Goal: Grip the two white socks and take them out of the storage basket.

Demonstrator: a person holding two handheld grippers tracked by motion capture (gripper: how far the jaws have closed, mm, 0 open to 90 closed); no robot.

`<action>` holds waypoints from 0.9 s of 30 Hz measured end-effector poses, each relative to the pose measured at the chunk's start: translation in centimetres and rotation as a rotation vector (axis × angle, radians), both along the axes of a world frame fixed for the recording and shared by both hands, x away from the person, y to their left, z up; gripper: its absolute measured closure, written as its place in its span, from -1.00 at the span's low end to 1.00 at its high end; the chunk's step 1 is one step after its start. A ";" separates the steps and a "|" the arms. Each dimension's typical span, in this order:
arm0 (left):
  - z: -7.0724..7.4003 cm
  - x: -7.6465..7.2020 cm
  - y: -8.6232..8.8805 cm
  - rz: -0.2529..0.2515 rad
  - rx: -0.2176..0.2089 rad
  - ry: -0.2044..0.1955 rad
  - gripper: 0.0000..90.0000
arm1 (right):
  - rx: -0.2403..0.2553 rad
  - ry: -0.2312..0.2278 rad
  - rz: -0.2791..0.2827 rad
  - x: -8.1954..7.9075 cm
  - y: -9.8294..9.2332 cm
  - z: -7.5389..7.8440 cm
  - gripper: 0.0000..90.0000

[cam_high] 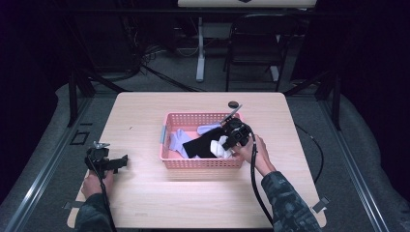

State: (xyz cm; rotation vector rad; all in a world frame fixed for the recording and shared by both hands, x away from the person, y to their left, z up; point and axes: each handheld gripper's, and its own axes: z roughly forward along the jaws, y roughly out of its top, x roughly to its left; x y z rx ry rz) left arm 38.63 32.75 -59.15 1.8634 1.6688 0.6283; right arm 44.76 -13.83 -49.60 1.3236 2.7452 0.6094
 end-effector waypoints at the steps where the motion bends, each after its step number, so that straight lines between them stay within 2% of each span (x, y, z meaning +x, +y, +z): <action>1: 0.0 0.0 0.0 0.000 0.000 0.000 -0.99 | 0.006 -0.008 0.000 0.0 -0.1 0.2 0.79; 8: 0.0 0.0 0.0 0.000 0.000 0.000 -0.99 | 0.017 -0.041 0.017 -0.2 -0.5 2.1 0.80; 11: 0.0 0.0 0.0 0.000 0.000 0.000 -0.99 | 0.026 -0.062 0.005 -0.4 -0.5 2.8 0.81; 14: 0.0 0.0 0.0 0.000 0.000 0.000 -0.99 | 0.055 -0.083 0.002 -0.6 -0.6 3.7 0.81; 17: 0.0 0.0 0.0 0.000 0.000 0.000 -0.99 | 0.048 -0.099 0.005 -0.6 -0.7 4.5 0.81; 21: 0.0 0.0 0.0 0.000 0.000 0.000 -0.99 | 0.057 -0.124 0.000 -0.8 -0.7 5.4 0.81; 22: 0.0 0.0 0.0 0.000 0.000 0.000 -0.99 | 0.074 -0.129 -0.006 -0.8 -0.7 5.5 0.81; 23: 0.0 0.0 0.0 0.000 0.000 0.000 -0.99 | 0.054 -0.132 0.009 -0.8 -0.8 5.8 0.81; 27: 0.0 0.0 0.0 0.000 0.000 0.000 -0.99 | 0.073 -0.148 -0.004 -0.9 -0.8 6.2 0.81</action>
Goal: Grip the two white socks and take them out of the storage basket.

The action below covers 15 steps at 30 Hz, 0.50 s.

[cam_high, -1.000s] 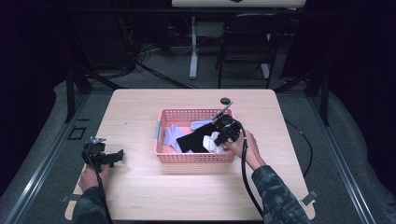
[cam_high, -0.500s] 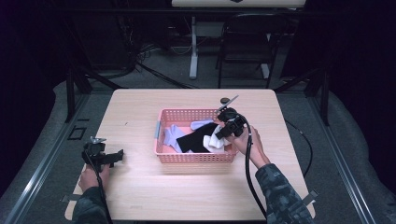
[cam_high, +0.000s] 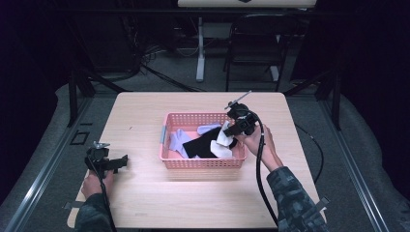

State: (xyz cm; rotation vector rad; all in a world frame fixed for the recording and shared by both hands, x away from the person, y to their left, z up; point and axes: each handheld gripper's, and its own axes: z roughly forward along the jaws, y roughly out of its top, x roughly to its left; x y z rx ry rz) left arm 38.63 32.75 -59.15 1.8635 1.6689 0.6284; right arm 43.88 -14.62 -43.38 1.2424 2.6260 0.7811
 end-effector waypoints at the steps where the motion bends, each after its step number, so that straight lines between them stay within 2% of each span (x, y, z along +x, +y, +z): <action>1: 0.0 0.0 0.0 0.000 0.000 0.000 -0.99 | -0.007 0.000 0.002 0.0 -0.1 0.2 0.81; 2: 0.0 0.0 0.0 0.000 0.000 0.000 -0.99 | 0.010 0.001 -0.003 0.0 0.0 0.3 0.81; 5: 0.0 0.0 0.0 0.000 0.000 0.000 -0.99 | -0.003 -0.009 0.006 0.0 -0.2 0.9 0.81; 8: 0.0 0.0 0.0 0.000 0.000 0.000 -0.99 | 0.014 -0.021 -0.001 -0.1 -0.1 1.3 0.81; 15: 0.0 0.0 0.0 0.000 0.000 0.000 -0.99 | 0.019 -0.043 0.000 -0.2 -0.3 2.7 0.81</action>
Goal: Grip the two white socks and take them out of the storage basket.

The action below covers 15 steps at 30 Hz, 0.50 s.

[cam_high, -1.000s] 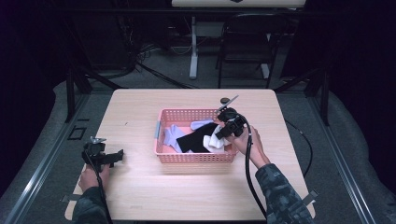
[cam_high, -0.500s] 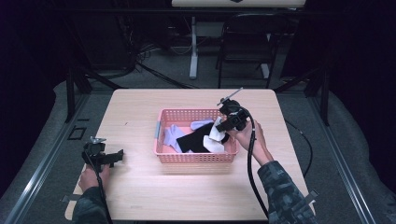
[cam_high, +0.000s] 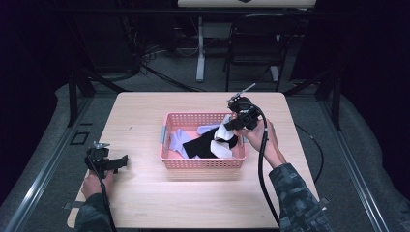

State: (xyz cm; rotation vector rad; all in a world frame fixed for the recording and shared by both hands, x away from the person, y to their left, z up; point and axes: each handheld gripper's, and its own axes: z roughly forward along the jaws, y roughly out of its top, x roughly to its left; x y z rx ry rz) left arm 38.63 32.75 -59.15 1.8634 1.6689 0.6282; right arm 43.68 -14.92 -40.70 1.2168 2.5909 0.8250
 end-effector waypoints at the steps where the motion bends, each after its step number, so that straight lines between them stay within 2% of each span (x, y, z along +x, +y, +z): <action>1: 0.0 0.0 0.0 0.000 0.000 0.000 -0.99 | 0.001 -0.002 0.001 0.0 0.0 0.2 0.81; 15: 0.0 0.0 0.0 0.000 0.000 0.000 -0.99 | 0.009 -0.038 0.003 -0.3 -0.6 2.5 0.81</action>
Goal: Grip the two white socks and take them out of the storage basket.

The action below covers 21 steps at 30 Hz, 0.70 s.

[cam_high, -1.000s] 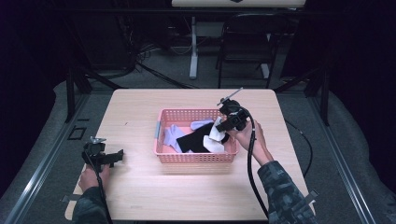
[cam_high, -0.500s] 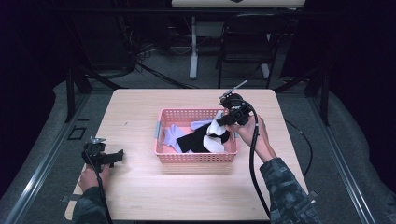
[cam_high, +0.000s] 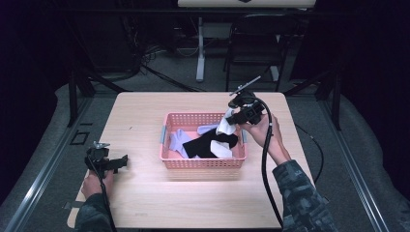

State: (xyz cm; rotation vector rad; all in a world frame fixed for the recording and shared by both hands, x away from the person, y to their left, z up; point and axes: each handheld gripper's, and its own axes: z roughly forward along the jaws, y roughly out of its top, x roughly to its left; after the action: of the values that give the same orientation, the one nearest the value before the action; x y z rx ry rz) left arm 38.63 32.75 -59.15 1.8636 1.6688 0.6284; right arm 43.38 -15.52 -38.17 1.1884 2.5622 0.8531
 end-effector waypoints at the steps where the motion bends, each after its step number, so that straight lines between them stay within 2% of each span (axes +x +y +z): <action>1: 0.0 0.0 0.0 0.000 0.000 0.000 -0.99 | 0.005 -0.004 -0.003 0.0 0.0 0.1 0.81; 21: 0.0 0.0 0.0 0.000 0.000 0.000 -0.99 | 0.026 -0.079 -0.028 -1.1 -2.1 4.0 0.81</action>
State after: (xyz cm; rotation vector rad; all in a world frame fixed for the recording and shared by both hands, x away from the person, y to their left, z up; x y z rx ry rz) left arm 38.63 32.75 -59.15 1.8632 1.6690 0.6284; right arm 42.33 -17.63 -34.21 1.1716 2.4734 0.9109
